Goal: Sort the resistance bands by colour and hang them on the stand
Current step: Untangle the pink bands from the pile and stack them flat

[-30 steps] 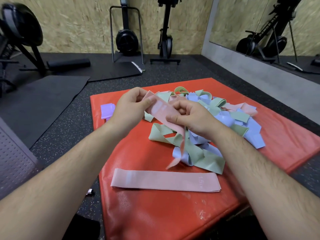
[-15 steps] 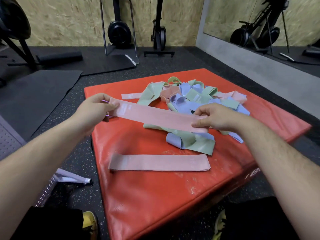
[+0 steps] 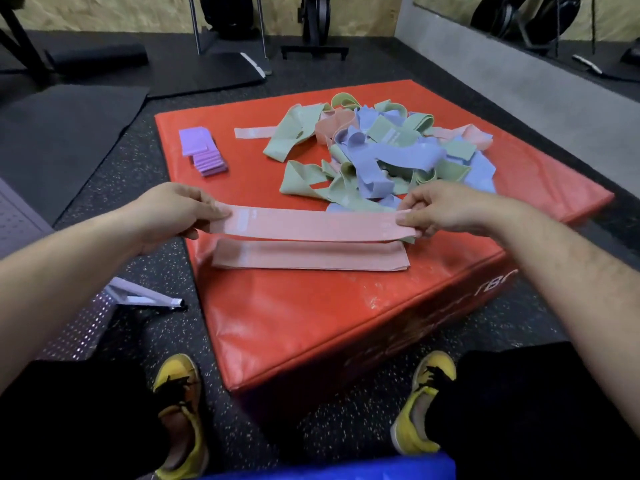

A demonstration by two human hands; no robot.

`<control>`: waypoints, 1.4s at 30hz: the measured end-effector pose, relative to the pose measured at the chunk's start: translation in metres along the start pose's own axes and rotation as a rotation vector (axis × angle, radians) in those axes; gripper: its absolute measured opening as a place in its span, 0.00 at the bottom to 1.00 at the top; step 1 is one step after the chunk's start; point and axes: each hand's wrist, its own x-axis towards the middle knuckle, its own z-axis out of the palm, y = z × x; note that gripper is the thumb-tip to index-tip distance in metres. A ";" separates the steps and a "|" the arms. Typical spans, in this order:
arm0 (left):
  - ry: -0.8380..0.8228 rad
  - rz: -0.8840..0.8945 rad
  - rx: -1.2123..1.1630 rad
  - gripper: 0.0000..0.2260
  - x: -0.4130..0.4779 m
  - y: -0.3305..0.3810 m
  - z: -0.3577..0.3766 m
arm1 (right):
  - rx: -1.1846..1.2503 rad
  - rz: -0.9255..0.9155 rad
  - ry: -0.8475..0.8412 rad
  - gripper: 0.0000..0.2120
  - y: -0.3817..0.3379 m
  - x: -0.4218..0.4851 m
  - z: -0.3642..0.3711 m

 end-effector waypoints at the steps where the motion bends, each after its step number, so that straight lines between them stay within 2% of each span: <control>1: 0.002 -0.007 0.016 0.06 -0.002 -0.003 0.003 | 0.004 0.005 -0.012 0.03 0.002 -0.002 0.002; 7: -0.003 -0.039 0.086 0.09 -0.010 -0.021 0.017 | -0.146 0.008 -0.031 0.03 0.004 -0.010 0.018; 11: 0.007 -0.034 0.121 0.08 -0.010 -0.029 0.018 | -0.250 0.023 -0.024 0.02 0.006 -0.007 0.028; 16: 0.020 -0.037 0.126 0.07 -0.007 -0.038 0.021 | -0.343 0.019 0.014 0.04 0.004 -0.007 0.034; 18: 0.025 -0.034 0.126 0.07 -0.006 -0.039 0.022 | -0.367 0.014 0.028 0.08 0.005 -0.007 0.035; 20: 0.037 -0.023 0.123 0.08 -0.006 -0.041 0.023 | -0.374 -0.004 0.036 0.10 0.005 -0.008 0.036; 24: 0.040 0.034 0.142 0.10 -0.009 -0.041 0.026 | -0.329 -0.017 0.021 0.05 0.004 -0.010 0.039; 30: 0.053 0.071 0.328 0.05 -0.007 -0.042 0.030 | -0.442 -0.003 0.043 0.03 -0.001 -0.010 0.043; 36: 0.081 0.136 0.493 0.05 -0.009 -0.025 0.026 | -0.487 -0.049 0.064 0.02 -0.007 -0.009 0.038; 42: 0.145 0.263 0.414 0.05 0.016 0.015 0.037 | -0.378 -0.170 0.191 0.04 -0.046 0.016 0.039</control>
